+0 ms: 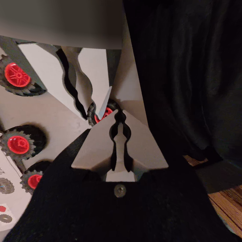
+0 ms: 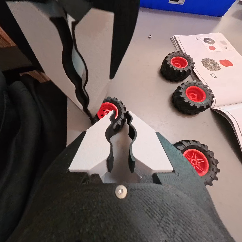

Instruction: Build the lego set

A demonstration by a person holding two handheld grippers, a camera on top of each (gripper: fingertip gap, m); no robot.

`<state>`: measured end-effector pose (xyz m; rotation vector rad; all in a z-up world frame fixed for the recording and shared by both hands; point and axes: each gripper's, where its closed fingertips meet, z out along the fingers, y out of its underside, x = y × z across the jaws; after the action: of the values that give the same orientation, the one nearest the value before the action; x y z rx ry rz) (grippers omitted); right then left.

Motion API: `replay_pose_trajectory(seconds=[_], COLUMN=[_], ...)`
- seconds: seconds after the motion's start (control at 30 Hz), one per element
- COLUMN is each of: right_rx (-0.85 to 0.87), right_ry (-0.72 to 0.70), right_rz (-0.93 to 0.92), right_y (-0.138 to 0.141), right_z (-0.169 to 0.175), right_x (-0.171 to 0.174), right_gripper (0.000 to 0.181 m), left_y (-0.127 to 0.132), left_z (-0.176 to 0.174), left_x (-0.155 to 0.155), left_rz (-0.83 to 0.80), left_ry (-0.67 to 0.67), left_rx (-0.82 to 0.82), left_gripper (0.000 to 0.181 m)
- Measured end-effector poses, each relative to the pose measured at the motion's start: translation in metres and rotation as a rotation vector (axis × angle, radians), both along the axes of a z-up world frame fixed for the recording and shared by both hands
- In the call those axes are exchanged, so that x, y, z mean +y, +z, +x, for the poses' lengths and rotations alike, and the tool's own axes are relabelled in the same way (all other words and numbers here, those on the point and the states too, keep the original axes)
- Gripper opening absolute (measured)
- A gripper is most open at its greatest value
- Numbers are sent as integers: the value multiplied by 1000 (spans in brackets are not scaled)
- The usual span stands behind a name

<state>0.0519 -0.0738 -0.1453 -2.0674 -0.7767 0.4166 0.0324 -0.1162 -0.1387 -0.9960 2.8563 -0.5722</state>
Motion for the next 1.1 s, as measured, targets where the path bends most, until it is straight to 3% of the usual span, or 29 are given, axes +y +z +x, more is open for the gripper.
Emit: replay_pose_trajectory(seconds=[0.17,0.5,0.63,1.1], right_rx=[4,3,5,24], right_ry=[2,-1,-3,-8], right_rz=[-1,-2,-6,-22], right_y=[0,0,-1,-1], right_z=[-1,-1,0,-1], right_x=[0,0,1,1], right_gripper=[16,16,16,16], left_y=[-5,-6,5,-2], left_z=[5,6,10,2], left_x=[17,17,12,8], left_rz=[41,23,-52,-25], left_ry=[76,75,90,119], left_rx=[28,79,60,139], left_gripper=[0,0,0,0])
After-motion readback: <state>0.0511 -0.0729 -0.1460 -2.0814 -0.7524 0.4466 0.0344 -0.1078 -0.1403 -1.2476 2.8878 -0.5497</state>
